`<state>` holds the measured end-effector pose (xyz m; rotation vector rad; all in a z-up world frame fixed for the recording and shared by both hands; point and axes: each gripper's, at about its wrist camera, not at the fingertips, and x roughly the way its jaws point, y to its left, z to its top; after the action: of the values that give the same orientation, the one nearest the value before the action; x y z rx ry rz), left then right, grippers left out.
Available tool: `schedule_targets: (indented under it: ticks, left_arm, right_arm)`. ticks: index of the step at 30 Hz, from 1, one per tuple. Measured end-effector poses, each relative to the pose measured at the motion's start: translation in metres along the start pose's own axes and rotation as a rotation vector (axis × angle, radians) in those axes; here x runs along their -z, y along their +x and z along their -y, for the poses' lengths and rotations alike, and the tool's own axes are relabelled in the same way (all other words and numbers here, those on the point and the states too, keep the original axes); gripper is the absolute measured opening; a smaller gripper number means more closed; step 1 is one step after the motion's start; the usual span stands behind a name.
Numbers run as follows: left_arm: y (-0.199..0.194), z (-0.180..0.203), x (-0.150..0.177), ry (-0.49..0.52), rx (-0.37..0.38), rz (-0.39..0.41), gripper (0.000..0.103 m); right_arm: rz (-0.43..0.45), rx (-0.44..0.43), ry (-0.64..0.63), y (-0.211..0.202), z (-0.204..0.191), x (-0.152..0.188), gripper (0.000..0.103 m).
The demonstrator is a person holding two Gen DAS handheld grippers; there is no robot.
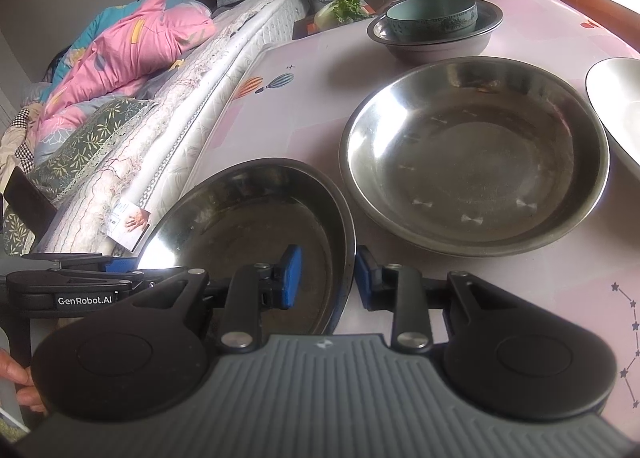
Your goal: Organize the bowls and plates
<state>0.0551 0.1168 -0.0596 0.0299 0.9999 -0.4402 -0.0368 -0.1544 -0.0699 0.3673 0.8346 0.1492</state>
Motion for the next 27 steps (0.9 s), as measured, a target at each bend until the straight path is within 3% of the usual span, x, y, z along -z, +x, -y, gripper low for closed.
schedule_targets:
  ticks: [27]
  left_arm:
    - [-0.007,0.002,0.012,0.026,0.004,-0.026,0.054]
  right_arm:
    - [-0.012,-0.018,0.030,-0.003,0.004,0.006,0.029]
